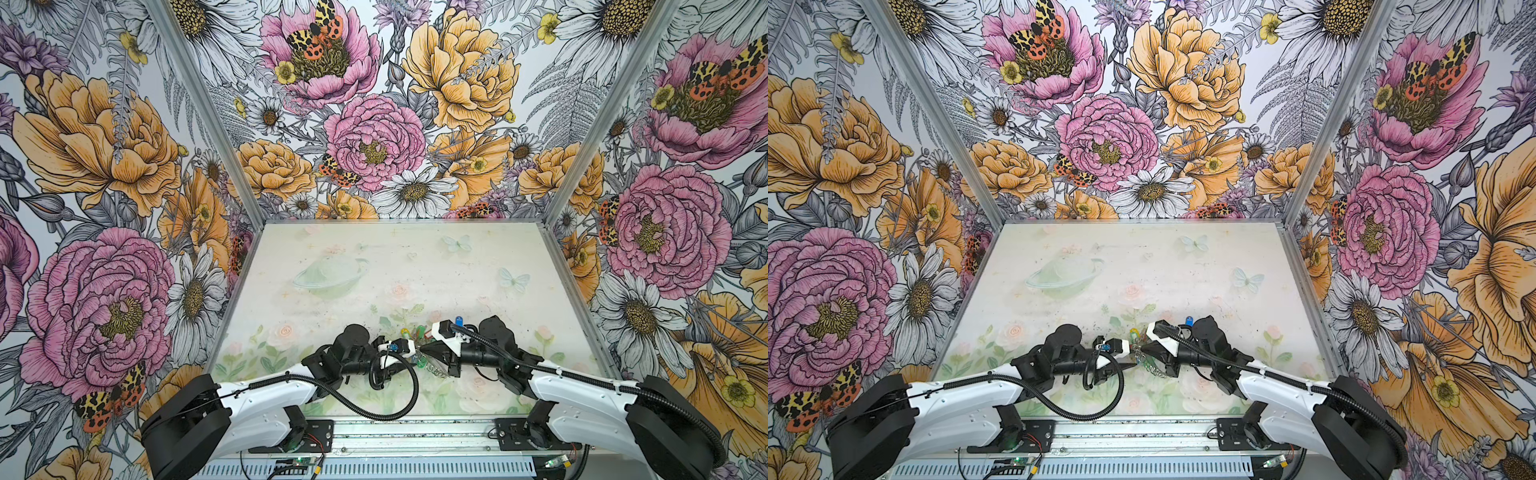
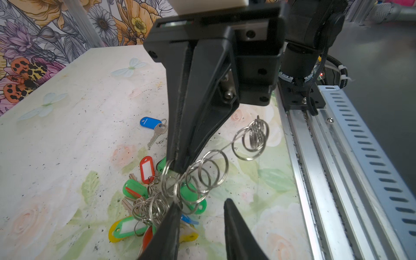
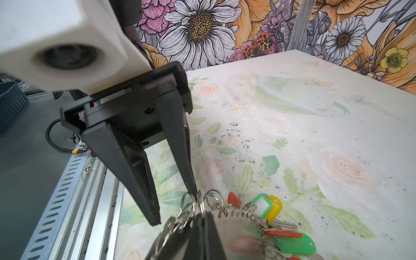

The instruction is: Put the keys on the keyring

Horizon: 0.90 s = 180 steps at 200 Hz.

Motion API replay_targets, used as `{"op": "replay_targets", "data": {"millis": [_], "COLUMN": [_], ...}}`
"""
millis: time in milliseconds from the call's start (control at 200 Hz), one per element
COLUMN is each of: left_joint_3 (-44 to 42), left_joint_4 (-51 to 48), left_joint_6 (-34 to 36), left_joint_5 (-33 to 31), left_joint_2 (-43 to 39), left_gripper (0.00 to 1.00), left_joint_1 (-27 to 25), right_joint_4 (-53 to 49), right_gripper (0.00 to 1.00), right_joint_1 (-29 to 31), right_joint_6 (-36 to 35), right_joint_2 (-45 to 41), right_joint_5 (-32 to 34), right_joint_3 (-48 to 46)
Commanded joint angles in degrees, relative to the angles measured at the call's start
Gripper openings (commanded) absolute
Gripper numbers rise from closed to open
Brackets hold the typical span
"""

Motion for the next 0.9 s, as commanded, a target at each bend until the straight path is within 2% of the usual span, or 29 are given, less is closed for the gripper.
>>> {"op": "replay_targets", "data": {"millis": [0,260,380,530,896], "left_joint_3": [-1.4,-2.85,-2.32,-1.72,-0.35], "left_joint_4": [2.79,5.92,5.95,5.31,4.09], "left_joint_6": [-2.58,-8.76,-7.06,-3.91,-3.93], "left_joint_5": [-1.3,0.06,1.45,-2.92,-4.93], "left_joint_2": [-2.47,-6.67,-4.53,-1.61,0.98], "left_gripper": [0.37,0.39,0.35,0.35,0.38], "left_joint_1": [1.64,6.88,5.96,3.0,3.12], "right_joint_4": [3.58,3.97,4.44,5.54,6.51], "right_gripper": [0.0,0.0,0.0,0.0,0.0], "right_joint_1": [-0.45,0.0,-0.01,-0.01,-0.01], "right_joint_6": [0.01,-0.97,-0.55,0.17,0.39], "right_joint_2": [-1.23,-1.08,-1.48,-2.0,-1.83], "right_joint_5": [0.38,-0.51,-1.28,-2.2,-3.4], "right_joint_3": [-0.86,-0.95,-0.98,-1.5,-1.73]}}
